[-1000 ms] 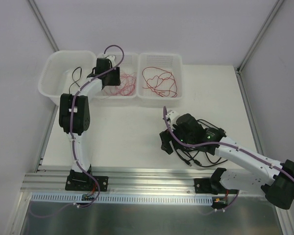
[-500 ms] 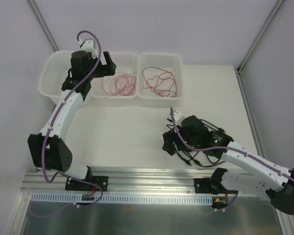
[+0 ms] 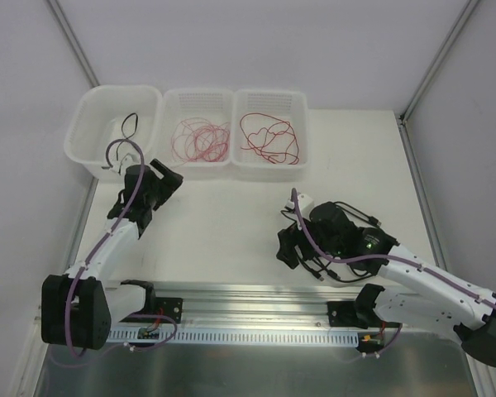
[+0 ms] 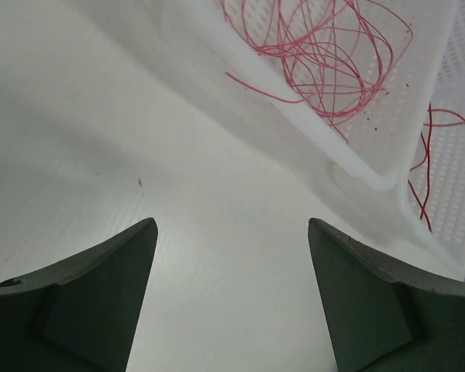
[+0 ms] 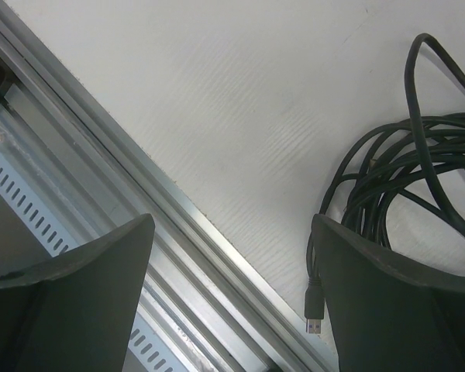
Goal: Untangle the cables
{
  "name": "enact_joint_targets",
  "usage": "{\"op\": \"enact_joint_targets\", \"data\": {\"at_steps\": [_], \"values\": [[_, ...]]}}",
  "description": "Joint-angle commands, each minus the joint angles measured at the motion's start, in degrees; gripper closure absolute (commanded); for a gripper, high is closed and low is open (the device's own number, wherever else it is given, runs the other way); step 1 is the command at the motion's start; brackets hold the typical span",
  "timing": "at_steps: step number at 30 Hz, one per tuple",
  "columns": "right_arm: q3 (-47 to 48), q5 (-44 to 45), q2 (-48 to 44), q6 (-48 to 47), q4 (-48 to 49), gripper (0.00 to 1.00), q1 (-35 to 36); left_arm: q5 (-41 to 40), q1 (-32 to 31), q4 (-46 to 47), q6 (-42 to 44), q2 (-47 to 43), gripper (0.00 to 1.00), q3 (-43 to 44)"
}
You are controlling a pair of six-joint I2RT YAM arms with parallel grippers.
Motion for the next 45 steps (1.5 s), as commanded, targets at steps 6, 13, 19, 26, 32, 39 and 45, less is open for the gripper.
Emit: {"op": "enact_joint_targets", "data": {"at_steps": [6,13,19,26,32,39,45], "values": [[-0.1,1.3,-3.0,0.8,0.0,0.13,0.6,-3.6,2.7,26.6,-19.8,1.6,0.29,-9.4],[0.1,2.0,-3.3,0.7,-0.9,0.13,0.6,-3.0,3.3,36.4,-23.2,10.4,0.37,-8.7],[0.3,2.1,-3.3,0.1,-1.3,0.13,0.6,-4.4,3.3,38.7,-21.7,14.3,0.50,-7.1],[0.7,2.1,-3.0,-0.4,-1.7,0.13,0.6,-5.0,3.4,40.0,-21.4,18.3,0.59,-5.4],[0.8,2.2,-2.6,-0.9,-1.9,0.13,0.6,-4.5,3.9,43.8,-20.6,21.4,0.63,-5.1],[0.8,2.5,-2.0,-0.9,-2.0,0.13,0.6,-3.5,4.1,45.8,-20.7,22.8,0.70,-4.2],[1.0,2.5,-2.1,-0.9,-2.1,0.13,0.6,-3.5,4.1,46.2,-20.8,23.6,0.72,-3.9]]}}
